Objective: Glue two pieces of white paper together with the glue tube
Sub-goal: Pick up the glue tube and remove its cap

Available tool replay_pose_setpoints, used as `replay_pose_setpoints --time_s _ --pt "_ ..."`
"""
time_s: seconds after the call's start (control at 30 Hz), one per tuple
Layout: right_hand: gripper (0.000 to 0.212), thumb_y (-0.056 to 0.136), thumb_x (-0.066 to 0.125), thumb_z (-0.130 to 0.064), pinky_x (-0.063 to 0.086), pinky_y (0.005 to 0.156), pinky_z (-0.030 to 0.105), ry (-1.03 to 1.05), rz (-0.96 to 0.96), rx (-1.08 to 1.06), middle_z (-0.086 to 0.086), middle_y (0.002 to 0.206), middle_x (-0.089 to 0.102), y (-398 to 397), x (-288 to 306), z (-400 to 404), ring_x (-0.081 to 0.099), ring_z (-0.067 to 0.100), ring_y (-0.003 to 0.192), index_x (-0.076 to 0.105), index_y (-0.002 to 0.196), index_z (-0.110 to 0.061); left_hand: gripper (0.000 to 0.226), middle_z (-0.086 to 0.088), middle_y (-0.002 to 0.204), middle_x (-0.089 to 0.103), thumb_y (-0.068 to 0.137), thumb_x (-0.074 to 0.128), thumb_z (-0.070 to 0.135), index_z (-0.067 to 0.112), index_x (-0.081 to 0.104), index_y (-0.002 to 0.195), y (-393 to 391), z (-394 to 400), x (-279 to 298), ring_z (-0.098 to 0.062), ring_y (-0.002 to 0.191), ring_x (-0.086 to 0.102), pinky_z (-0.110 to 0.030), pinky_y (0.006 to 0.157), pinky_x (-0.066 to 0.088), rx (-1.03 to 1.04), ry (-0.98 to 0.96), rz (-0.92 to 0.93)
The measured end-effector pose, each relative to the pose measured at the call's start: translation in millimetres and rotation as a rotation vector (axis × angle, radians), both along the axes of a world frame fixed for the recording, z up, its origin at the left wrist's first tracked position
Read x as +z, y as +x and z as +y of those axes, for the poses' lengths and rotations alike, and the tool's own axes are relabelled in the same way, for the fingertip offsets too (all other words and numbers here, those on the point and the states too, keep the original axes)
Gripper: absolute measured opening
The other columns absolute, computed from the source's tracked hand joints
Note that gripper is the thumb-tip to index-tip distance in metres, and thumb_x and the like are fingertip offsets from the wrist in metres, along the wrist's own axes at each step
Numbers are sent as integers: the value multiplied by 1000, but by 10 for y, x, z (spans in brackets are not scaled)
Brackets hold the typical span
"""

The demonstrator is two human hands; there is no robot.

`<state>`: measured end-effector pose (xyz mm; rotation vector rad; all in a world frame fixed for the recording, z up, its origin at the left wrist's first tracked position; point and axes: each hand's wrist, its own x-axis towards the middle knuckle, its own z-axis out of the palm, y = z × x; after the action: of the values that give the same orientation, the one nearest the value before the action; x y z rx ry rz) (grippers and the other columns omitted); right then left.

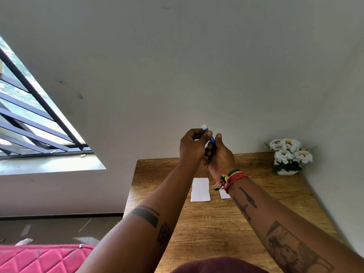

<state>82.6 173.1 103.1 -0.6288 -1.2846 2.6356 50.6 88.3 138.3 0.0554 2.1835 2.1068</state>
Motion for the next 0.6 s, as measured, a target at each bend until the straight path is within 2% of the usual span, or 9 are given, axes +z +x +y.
replay_pose_setpoints --time_s 0.07,0.13,0.2,0.3,0.4,0.5,0.6 --pt "53 97 48 -61 38 51 29 6 -13 5 1 62 52 -2 -17 18 47 14 51 65 85 -12 24 6 105 71 93 75 28 13 73 111 -12 -1 -9 7 74 65 -15 60 49 2 -22 7" --pt "59 94 51 -63 40 54 29 2 -19 -3 9 76 61 -8 -53 22 53 18 58 70 102 -7 22 7 103 72 92 76 30 16 73 109 -4 -9 -4 0 85 66 -20 70 49 8 -13 -2" --pt "60 93 56 -59 43 55 30 -32 -6 -9 13 89 64 -3 -81 22 55 20 63 67 120 -7 18 6 102 74 91 77 31 19 74 104 -16 -17 -21 -7 92 69 -26 77 52 20 8 -19" --pt "52 95 60 -48 43 54 28 -24 22 10 7 84 60 6 -94 41 53 16 62 64 125 -5 16 4 102 74 89 79 32 21 74 100 -27 -31 -54 -9 93 68 -28 80 52 22 17 -18" --pt "46 97 56 -51 40 52 27 6 2 11 0 67 53 5 -79 51 49 13 54 68 105 -7 19 3 102 73 90 78 32 19 74 103 -46 -18 -78 -1 81 67 -24 72 54 7 11 -18" --pt "48 98 50 -56 38 51 28 -18 -30 -9 -1 58 47 -6 -41 24 45 14 49 62 82 -12 23 4 104 71 93 75 28 14 73 110 -43 16 -66 14 56 60 -8 49 48 -7 -7 -23" --pt "54 96 48 -61 37 50 29 -27 -53 -21 2 59 50 -25 -54 28 45 16 48 64 80 -11 23 4 101 70 94 74 25 10 72 112 -41 28 -80 15 53 59 -6 45 44 -9 -9 -13"
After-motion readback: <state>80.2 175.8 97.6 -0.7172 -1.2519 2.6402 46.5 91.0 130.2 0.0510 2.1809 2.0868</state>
